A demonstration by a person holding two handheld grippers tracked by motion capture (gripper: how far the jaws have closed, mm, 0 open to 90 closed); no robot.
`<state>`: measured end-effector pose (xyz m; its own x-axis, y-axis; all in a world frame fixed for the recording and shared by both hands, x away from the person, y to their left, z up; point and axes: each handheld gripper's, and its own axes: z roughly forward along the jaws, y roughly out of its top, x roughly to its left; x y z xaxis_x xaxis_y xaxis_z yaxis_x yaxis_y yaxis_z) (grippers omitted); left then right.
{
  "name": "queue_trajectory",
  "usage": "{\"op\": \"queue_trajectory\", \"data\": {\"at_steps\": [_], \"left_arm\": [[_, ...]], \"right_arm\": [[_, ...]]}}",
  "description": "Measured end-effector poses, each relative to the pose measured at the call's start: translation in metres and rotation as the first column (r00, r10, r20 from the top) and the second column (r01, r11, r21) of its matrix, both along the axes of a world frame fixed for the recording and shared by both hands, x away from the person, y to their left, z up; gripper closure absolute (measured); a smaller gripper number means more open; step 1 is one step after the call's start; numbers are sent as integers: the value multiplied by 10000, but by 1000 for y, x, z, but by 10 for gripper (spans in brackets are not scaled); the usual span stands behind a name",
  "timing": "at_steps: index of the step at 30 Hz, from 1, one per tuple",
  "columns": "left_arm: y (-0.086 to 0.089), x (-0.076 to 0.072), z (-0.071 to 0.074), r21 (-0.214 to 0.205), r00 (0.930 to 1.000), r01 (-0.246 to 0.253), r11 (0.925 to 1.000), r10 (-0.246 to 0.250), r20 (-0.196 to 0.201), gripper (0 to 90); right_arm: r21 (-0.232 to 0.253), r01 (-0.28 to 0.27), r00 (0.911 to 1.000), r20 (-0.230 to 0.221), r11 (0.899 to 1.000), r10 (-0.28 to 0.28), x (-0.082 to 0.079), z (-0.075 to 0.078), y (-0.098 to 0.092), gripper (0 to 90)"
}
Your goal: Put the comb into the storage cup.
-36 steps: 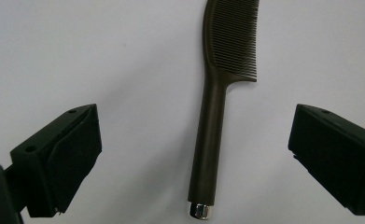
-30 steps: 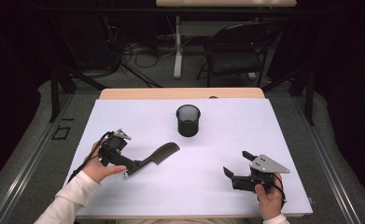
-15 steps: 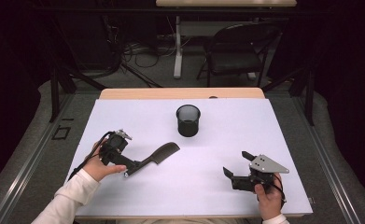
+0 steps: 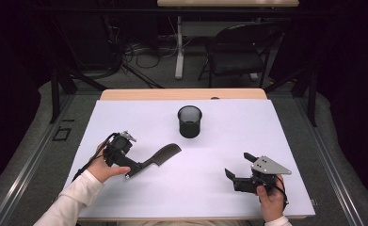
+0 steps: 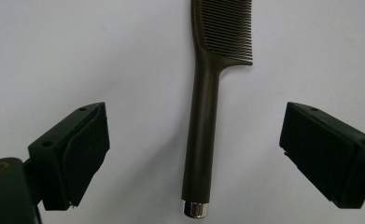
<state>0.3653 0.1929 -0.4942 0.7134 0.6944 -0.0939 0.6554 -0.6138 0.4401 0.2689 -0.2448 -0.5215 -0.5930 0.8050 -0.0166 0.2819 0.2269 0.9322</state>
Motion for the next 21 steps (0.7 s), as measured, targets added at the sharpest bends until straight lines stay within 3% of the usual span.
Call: {"op": "queue_trajectory", "data": {"at_steps": [4,8,21], "left_arm": [[-4,0,-2,224,9996,209,9995,-205,-175,85],[-8,-1,-3,501,9993,357,9981,-351,-126,150],[-16,0,-8,711,9984,383,9967,-352,-448,249]], "right_arm": [[-21,-27,10000,2,10000,27,0,0,0,95],[-29,-38,10000,13,10000,38,0,0,0,96],[-9,-68,10000,-38,10000,68,0,-1,1,96]]}}
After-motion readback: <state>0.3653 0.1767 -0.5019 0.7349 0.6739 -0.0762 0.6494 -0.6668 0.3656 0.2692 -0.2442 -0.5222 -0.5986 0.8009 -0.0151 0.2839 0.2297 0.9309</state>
